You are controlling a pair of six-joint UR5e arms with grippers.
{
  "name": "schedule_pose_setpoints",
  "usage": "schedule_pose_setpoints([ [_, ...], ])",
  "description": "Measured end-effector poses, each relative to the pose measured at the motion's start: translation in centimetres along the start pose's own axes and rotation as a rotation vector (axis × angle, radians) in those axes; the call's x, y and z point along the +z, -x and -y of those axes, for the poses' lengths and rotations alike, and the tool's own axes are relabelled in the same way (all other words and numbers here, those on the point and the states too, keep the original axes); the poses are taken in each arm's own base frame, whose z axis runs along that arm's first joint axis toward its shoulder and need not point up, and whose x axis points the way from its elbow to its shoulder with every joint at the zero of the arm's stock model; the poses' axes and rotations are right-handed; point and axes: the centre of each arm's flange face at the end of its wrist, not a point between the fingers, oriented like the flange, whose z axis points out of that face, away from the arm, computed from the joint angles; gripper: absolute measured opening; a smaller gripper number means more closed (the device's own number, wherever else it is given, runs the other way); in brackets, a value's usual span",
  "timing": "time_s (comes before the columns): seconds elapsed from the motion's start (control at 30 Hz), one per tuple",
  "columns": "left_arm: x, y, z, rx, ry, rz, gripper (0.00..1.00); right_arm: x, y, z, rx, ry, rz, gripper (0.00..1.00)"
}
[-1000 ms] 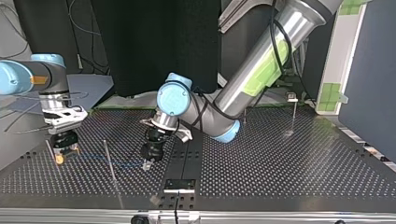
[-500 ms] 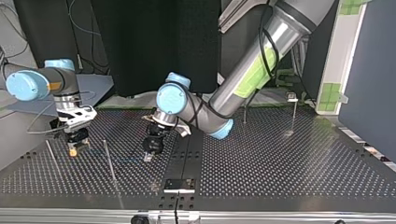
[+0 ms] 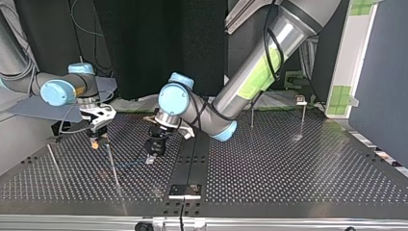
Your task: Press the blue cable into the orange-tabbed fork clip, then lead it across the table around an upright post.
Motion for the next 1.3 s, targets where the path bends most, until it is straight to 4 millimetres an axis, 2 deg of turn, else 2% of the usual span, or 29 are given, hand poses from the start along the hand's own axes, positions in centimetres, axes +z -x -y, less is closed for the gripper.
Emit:
schedule_pose_setpoints([
  [0.2, 0.0, 0.0, 0.0, 0.001, 0.004, 0.002, 0.00, 0.2, 4.5, -2.0, -0.006, 0.036, 0.035, 0.00],
  [0.47, 0.0, 0.0, -0.1, 0.008, 0.010, 0.003, 0.00, 0.1, 6.9, -3.2, -0.010, 0.045, 0.037, 0.00],
  [0.9, -0.1, 0.0, -0.1, 0.009, 0.012, 0.001, 0.00, 0.4, 14.8, -6.9, -0.023, 0.082, 0.080, 0.00],
  [1.17, -0.1, 0.0, -0.1, 0.009, 0.012, 0.000, 0.00, 0.2, 17.0, -8.0, -0.027, 0.100, 0.081, 0.00],
  [1.3, -0.1, 0.0, -0.2, 0.009, 0.013, 0.000, 0.00, 0.0, 18.7, -8.8, -0.028, 0.111, 0.096, 0.00],
])
